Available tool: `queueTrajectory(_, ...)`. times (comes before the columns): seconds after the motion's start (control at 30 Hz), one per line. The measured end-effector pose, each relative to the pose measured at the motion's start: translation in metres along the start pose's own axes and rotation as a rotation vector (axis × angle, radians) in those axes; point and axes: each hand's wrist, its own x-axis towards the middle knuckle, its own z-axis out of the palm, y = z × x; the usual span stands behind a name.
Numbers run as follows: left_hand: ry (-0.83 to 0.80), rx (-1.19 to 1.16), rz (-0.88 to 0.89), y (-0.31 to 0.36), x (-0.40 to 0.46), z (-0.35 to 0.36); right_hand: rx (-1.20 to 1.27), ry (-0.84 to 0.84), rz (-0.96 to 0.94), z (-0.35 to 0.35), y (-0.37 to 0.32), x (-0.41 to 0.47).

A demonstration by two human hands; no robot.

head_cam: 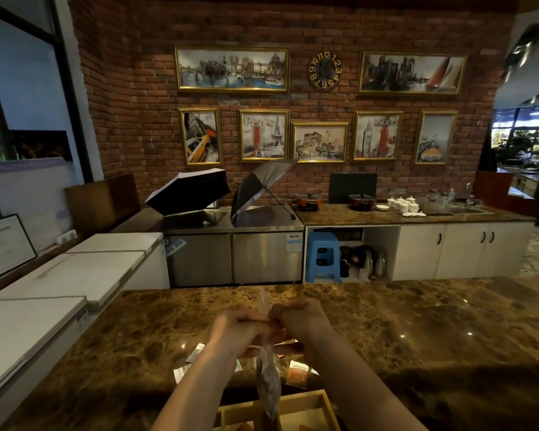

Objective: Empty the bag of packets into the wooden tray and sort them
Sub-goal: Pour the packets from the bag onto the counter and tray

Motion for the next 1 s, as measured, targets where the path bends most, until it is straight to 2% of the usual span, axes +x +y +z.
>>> queueTrajectory(0.2, -0.027, -0.08, -0.038, -0.005, 0.001, -0.005, 0.057, -0.11, 0.094, -0.008, 0.001, 0.002)
queueTrajectory(0.4, -0.069, -0.167, -0.101, -0.005, -0.001, -0.009, 0.1, -0.186, 0.111, -0.014, 0.004, 0.004)
queueTrajectory(0.6, -0.039, -0.222, -0.135, -0.002, 0.002, -0.01, 0.028, -0.124, 0.031, -0.01, 0.004, 0.004)
queueTrajectory(0.83, 0.175, -0.215, -0.07, 0.0, 0.017, -0.036, 0.007, -0.02, 0.026, -0.032, 0.007, 0.008)
queueTrajectory(1.0, 0.336, 0.028, 0.03, -0.003, 0.025, -0.032, -0.003, 0.009, -0.007, -0.029, 0.009, 0.01)
